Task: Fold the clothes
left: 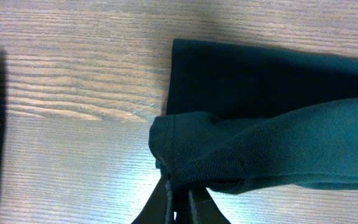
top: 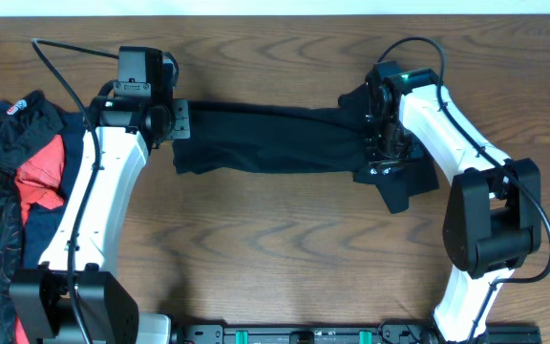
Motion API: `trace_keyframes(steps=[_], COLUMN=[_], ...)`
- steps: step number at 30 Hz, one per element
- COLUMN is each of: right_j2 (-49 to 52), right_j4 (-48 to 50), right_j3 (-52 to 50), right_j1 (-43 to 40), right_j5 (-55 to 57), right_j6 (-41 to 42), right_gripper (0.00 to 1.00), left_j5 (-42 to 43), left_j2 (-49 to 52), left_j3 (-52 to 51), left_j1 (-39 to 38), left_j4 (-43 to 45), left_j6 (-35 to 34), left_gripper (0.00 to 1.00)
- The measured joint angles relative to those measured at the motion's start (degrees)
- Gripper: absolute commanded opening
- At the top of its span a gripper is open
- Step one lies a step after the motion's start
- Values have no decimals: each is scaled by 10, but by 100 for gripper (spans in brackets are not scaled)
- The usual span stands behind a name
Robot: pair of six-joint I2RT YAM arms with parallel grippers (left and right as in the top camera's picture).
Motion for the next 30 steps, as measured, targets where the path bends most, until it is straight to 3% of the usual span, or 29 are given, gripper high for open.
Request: trace_keyframes(steps=[10, 13, 24, 30], right_j2=[0, 0, -3, -45], right_j4=[29, 37, 40, 6], right_j3=[-32, -46, -40, 35], right_j1=[0, 0, 0, 0], right_j5=[0, 0, 4, 19], right_j6=[1, 0, 3, 3], right_gripper=[26, 1, 2, 1], left_j5=[0, 0, 0, 20], left_j2=[0, 0, 0, 0], left_j3=[0, 0, 0, 0], left_j1=[0, 0, 0, 0], left_j4=[0, 0, 0, 14], left_j6=[0, 0, 0, -2], left_gripper=[6, 6, 6, 6])
